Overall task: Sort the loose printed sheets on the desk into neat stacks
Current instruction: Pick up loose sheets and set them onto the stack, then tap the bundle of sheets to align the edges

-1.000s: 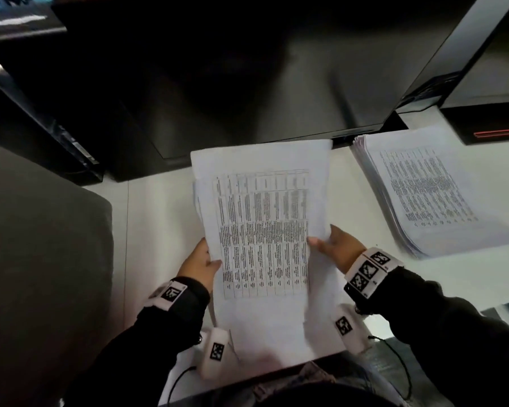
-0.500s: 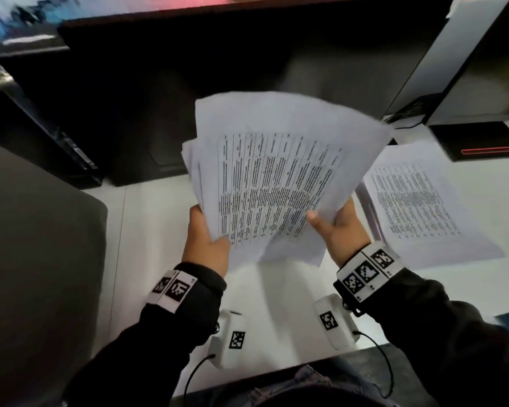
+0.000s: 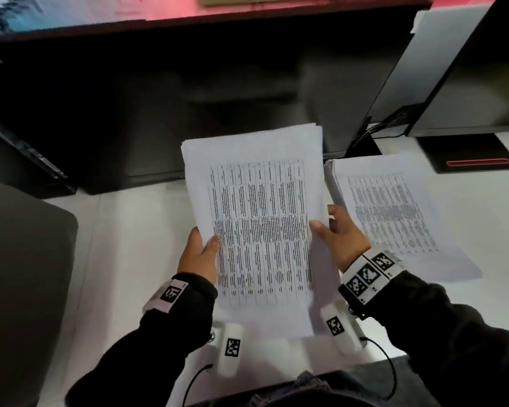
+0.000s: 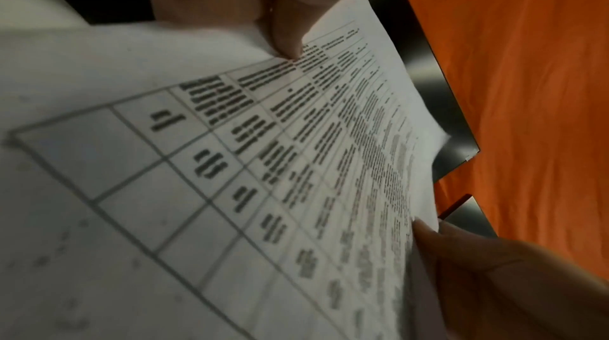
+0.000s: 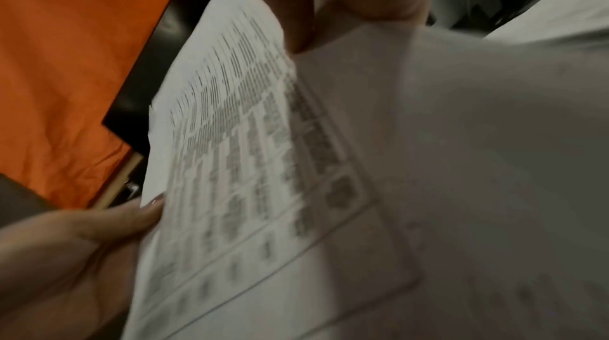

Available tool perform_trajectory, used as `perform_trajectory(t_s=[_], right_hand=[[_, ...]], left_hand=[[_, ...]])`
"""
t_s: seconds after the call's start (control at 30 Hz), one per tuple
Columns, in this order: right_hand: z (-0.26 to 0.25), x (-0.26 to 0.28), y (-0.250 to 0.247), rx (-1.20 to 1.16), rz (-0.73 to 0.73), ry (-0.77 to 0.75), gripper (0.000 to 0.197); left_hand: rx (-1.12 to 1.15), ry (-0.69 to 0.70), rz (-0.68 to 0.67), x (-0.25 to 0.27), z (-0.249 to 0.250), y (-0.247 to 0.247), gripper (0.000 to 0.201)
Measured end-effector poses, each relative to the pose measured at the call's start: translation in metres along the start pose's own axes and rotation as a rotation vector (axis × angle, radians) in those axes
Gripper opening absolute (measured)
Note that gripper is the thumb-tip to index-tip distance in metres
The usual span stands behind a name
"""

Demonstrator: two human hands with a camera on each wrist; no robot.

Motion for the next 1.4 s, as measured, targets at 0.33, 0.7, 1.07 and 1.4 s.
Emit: perform_trajectory(t_s=[0.33,0.7,1.07,1.4], right_hand=[[0.083,-0.030,-0.122,0.339,0.005,0.407,0.021],[0.102,-0.076,-0.242,0.438,0.186,0.424,0.029],[0.139,-0.104,-0.265,0.384,0.219,0.581,0.048],[0.147,-0.094,-0.240,0.262,-0.025,0.648,0.049]], left_hand=[[-0.251,-0.192,-0.390,-0.047,-0.021,0.140,0.038],[-0.242,-0.016,-0.498,-0.093,0.048,0.247,0.028],[-0.492,-0.099,-0.439,-0.123,0.043,0.275,0.035],[-0.249,-0.211,-0.469,-0.118,0.024,0.264,0.036]])
Point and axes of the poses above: each hand's wrist, its own x-axis away from the middle knuckle, its own y-axis out of the palm, z = x × y, the point moved 4 cm from there along -x, towards the middle knuckle, and after that the axes turned 11 degrees about -z, right-handed, at the moved point
